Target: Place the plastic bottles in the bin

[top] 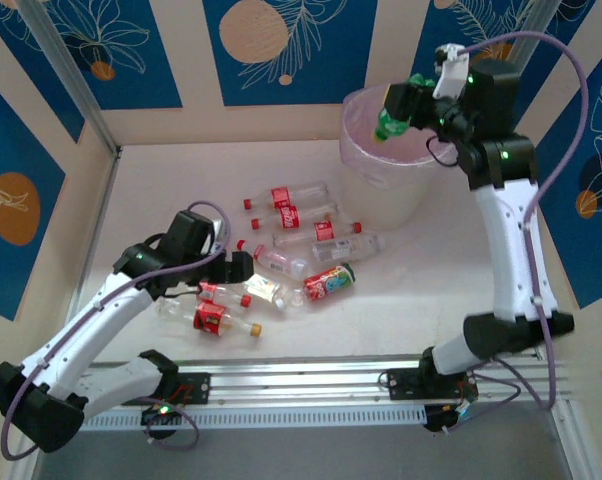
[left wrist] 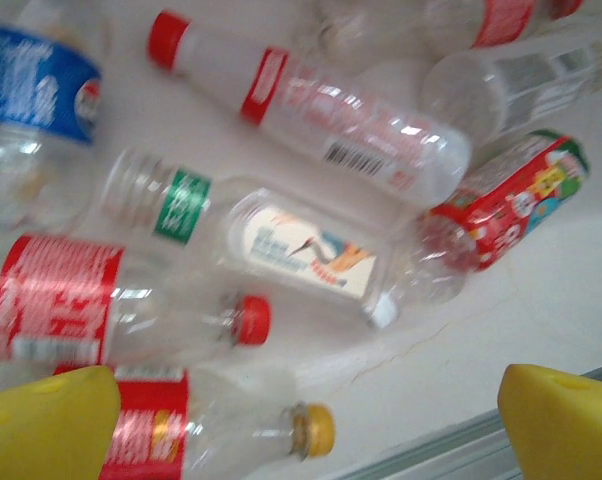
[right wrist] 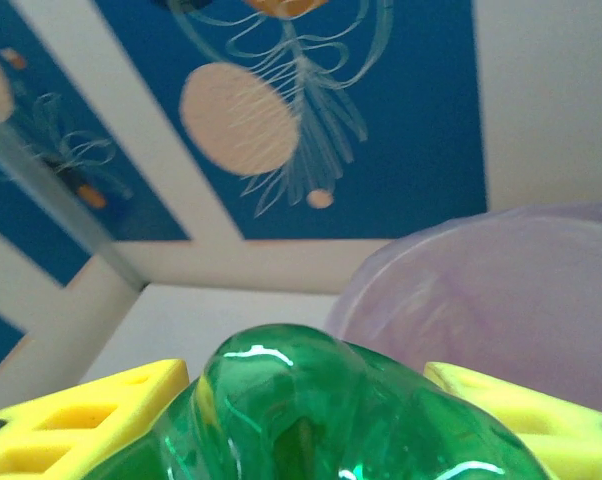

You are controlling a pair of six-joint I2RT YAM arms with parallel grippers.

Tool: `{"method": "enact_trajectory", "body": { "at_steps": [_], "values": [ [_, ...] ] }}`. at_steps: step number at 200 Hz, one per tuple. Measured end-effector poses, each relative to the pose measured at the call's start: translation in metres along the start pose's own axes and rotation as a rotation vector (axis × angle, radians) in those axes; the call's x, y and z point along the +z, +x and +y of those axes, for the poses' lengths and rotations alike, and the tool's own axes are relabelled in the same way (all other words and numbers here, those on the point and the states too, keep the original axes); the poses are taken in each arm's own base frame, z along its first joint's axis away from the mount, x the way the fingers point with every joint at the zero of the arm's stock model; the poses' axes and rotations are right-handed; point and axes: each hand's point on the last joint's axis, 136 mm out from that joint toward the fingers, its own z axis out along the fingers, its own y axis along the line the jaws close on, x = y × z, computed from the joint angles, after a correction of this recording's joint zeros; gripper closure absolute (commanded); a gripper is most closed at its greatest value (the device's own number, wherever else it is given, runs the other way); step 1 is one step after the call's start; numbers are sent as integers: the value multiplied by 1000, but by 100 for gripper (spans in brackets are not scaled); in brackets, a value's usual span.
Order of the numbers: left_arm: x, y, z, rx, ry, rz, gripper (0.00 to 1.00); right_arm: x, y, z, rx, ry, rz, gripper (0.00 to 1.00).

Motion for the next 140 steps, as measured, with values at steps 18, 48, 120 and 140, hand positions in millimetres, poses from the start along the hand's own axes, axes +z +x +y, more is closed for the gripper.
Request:
{"method": "enact_trajectory", "body": {
  "at_steps": [18, 48, 120, 140],
  "values": [
    [-3, 13, 11, -17, -45, 43, 1, 32, 1, -27, 1, 65, 28, 62],
    [-14, 28, 24, -54, -89, 72, 3, 80, 20, -63, 9, 147, 115, 62],
    [-13, 60, 50, -169, -160, 142, 6, 151, 109, -107, -2, 266, 364, 62],
    [-8, 68, 54, -183, -171, 166, 6, 160, 126, -110, -4, 279, 401, 62]
  ]
}}
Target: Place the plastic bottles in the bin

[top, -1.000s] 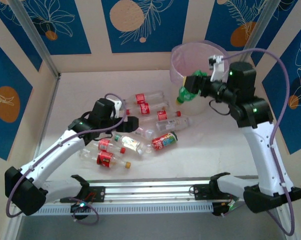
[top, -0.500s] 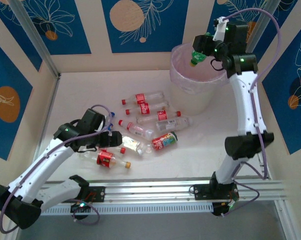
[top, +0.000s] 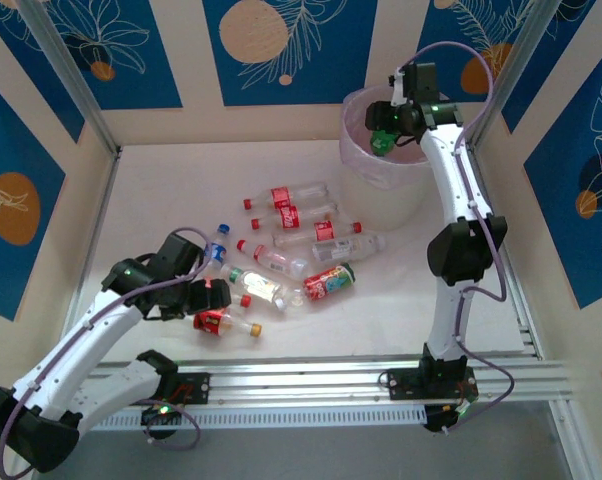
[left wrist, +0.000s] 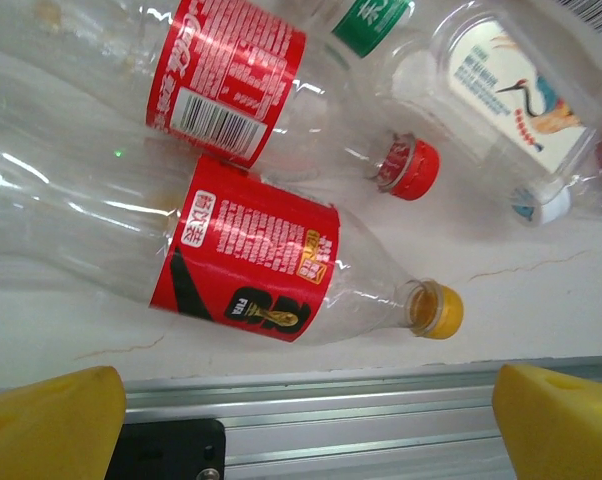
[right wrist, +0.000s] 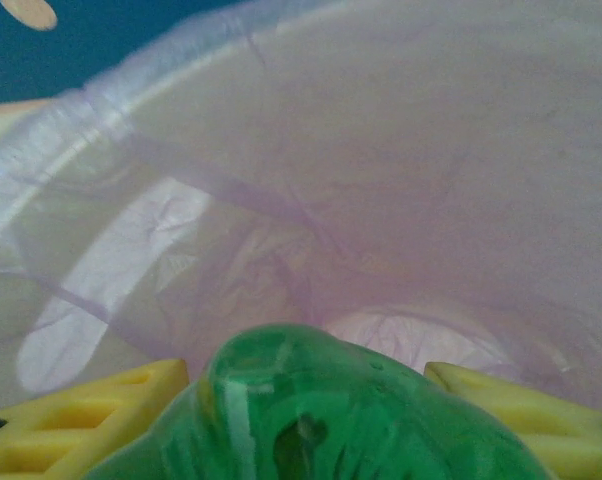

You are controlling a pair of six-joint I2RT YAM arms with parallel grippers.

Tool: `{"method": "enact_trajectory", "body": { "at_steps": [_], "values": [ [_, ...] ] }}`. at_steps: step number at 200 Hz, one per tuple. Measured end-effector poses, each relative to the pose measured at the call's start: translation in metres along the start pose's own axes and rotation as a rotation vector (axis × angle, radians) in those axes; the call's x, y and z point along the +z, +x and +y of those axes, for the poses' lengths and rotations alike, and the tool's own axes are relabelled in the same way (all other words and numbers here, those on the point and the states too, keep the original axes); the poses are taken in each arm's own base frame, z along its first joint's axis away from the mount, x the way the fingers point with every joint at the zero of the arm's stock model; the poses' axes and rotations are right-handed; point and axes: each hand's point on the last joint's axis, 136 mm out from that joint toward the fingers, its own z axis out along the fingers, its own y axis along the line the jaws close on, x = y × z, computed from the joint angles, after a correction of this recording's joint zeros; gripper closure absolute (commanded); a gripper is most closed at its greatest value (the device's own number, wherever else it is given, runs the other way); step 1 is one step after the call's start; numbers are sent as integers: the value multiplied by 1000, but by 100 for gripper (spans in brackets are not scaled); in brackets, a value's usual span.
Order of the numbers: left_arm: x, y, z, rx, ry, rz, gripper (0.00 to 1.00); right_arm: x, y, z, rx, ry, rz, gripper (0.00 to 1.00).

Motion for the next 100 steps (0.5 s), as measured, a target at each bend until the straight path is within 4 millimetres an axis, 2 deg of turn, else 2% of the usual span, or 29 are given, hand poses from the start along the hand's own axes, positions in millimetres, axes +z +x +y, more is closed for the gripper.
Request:
{"method": "enact_trajectory", "body": {
  "at_steps": [35, 68, 100],
  "values": [
    [11, 9, 6, -29, -9, 34, 7, 16, 15, -2, -5, 19, 43, 58],
    [24, 22, 14, -56, -23, 76, 7, 27, 26, -7, -4, 38, 71, 41],
    [33, 26, 14, -75, -15, 90, 3, 33, 34, -10, -7, 47, 89, 33]
  ]
}}
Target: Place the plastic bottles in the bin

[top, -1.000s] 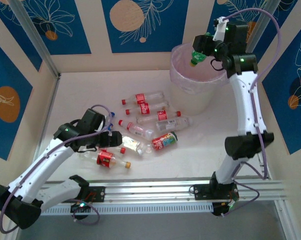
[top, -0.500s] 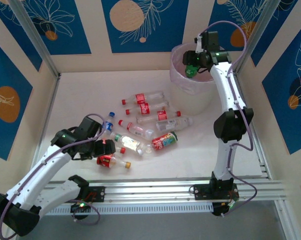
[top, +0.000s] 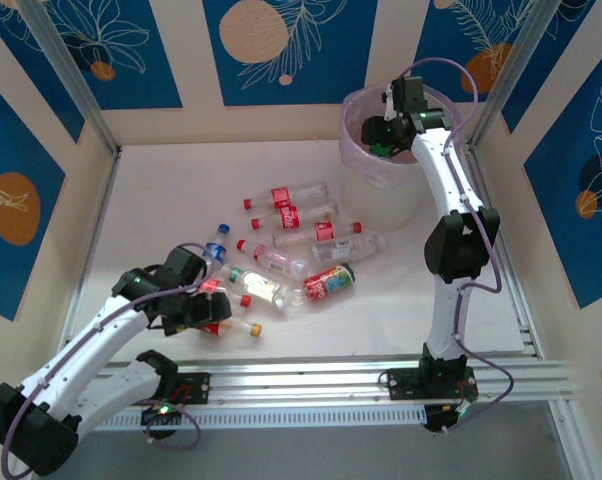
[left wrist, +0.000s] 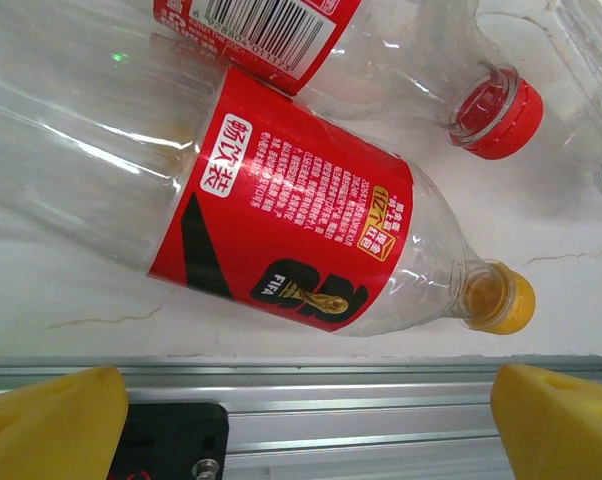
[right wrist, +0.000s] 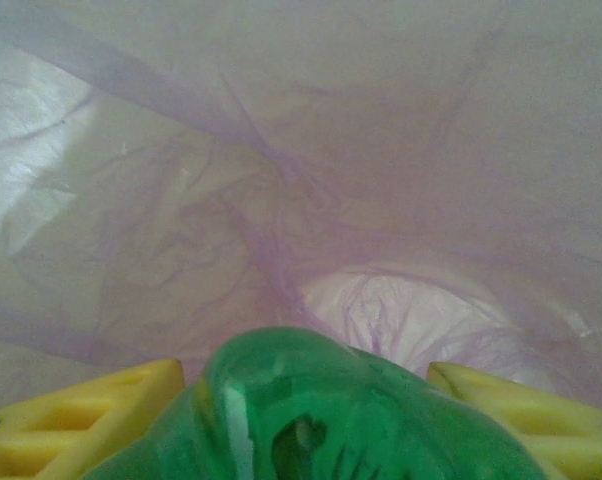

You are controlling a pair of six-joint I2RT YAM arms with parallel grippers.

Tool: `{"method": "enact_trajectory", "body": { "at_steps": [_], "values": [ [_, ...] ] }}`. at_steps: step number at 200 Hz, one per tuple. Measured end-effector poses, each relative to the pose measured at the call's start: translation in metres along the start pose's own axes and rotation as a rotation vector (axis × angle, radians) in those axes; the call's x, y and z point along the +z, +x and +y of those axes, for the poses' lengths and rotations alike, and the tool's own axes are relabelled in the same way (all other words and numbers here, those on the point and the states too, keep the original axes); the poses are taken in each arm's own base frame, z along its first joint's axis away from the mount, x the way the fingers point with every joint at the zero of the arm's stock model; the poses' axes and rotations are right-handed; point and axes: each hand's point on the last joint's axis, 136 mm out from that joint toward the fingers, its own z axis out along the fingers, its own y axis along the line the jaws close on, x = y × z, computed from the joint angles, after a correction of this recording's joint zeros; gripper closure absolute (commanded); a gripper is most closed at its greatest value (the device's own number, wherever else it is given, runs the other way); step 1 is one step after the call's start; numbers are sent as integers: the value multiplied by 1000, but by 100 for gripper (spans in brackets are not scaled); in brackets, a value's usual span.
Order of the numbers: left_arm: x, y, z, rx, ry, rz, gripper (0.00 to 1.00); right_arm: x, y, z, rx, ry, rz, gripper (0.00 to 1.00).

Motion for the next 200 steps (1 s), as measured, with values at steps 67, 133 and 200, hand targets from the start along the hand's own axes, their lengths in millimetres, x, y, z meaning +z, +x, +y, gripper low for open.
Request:
{"method": "enact_trajectory", "body": {
  "at_steps": [67, 133, 200],
  "values": [
    [18, 7, 6, -46, -5, 26, 0, 1, 0, 2, -17, -5, -3, 15],
    [42, -1, 6, -160, 44, -36, 0, -63, -11, 31, -63, -80, -73, 12],
    [70, -13, 19, -322, 62, -152, 0, -186, -3, 73, -128, -238, -227, 12]
  ]
}}
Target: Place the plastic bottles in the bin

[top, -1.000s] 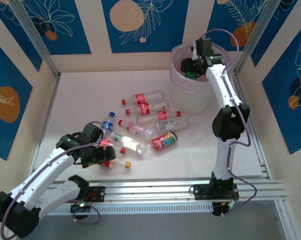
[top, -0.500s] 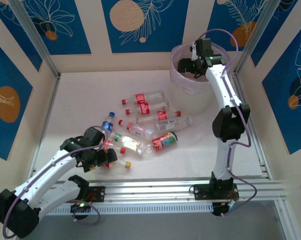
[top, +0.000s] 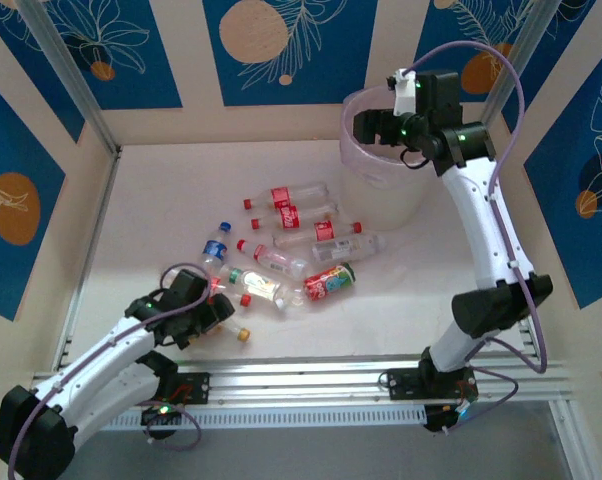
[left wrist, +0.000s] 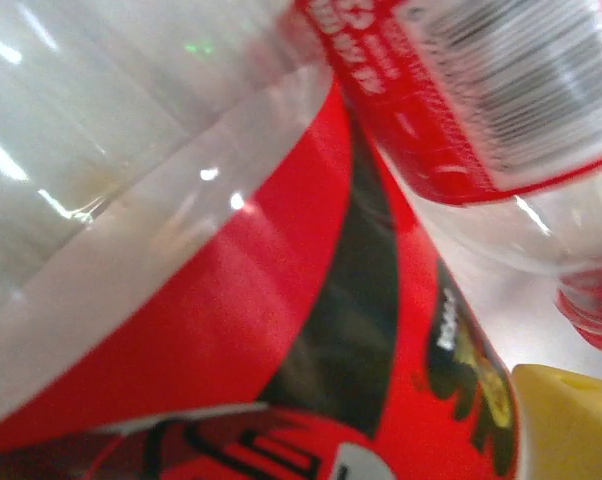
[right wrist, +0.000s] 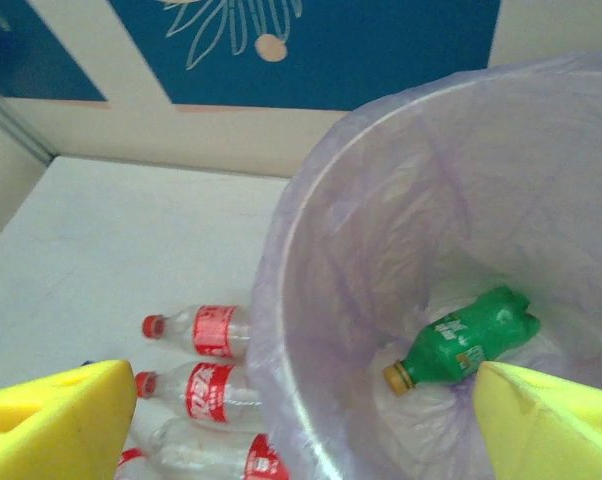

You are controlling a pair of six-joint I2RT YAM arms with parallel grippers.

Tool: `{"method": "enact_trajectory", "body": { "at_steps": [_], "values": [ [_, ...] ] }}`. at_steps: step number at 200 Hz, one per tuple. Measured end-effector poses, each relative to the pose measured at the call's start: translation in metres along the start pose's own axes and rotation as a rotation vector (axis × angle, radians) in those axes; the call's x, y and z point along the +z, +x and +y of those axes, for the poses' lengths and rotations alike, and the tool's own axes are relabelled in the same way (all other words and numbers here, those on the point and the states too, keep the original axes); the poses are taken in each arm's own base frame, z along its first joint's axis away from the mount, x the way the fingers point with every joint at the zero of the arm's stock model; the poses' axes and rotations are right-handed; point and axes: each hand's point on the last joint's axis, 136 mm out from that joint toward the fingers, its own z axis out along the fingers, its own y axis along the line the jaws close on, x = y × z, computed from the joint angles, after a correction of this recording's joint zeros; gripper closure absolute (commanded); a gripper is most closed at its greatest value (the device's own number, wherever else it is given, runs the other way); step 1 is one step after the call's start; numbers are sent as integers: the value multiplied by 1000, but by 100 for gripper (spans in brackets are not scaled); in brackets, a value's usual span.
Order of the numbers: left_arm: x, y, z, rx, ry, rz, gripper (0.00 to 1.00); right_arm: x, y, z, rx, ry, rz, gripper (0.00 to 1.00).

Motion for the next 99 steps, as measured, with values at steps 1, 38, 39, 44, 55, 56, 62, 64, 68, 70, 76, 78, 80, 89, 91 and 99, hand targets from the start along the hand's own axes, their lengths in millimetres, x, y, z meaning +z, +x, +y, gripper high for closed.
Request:
{"method": "enact_trajectory", "body": {
  "at_steps": [1, 38, 39, 44, 55, 56, 62, 64, 68, 70, 76, 78, 80, 89, 91, 99],
  "values": [
    [1, 0, 0, -2, -1, -1, 0, 0, 1, 0, 0, -2, 1, 12],
    [3, -7, 4, -42, -10, -48, 12, 2, 24, 6, 22, -35, 52, 12],
    [3, -7, 4, -42, -10, -48, 13, 2, 24, 6, 22, -35, 52, 12],
    [2, -9, 4, -42, -8, -56, 14, 3, 28, 6, 26, -39, 59, 12],
    [1, -11, 4, -43, -4, -70, 18, 3, 35, 7, 36, -45, 73, 12],
    [1, -11, 4, -43, -3, -70, 18, 3, 36, 6, 37, -45, 74, 12],
    [0, -12, 4, -43, -1, -78, 20, 2, 39, 7, 41, -49, 80, 12],
    [0, -12, 4, -44, -2, -81, 20, 1, 40, 7, 42, -50, 81, 12],
    [-1, -13, 4, -43, -1, -84, 21, 0, 41, 7, 47, -51, 81, 12],
    [-1, -13, 4, -43, 0, -86, 22, 0, 42, 8, 47, -52, 82, 12],
    [-3, -14, 4, -44, 0, -90, 23, -3, 42, 9, 52, -55, 79, 12],
    [-3, -14, 4, -44, -1, -91, 24, -4, 42, 9, 53, -55, 78, 12],
    [-3, -14, 4, -44, -1, -92, 24, -5, 42, 9, 54, -56, 75, 12],
    [-5, -15, 4, -43, -2, -99, 26, -9, 42, 10, 56, -61, 65, 12],
    [-5, -15, 4, -44, -2, -101, 26, -10, 41, 10, 56, -61, 63, 12],
    [-7, -16, 4, -44, -2, -108, 27, -15, 40, 12, 57, -65, 51, 12]
  ]
}}
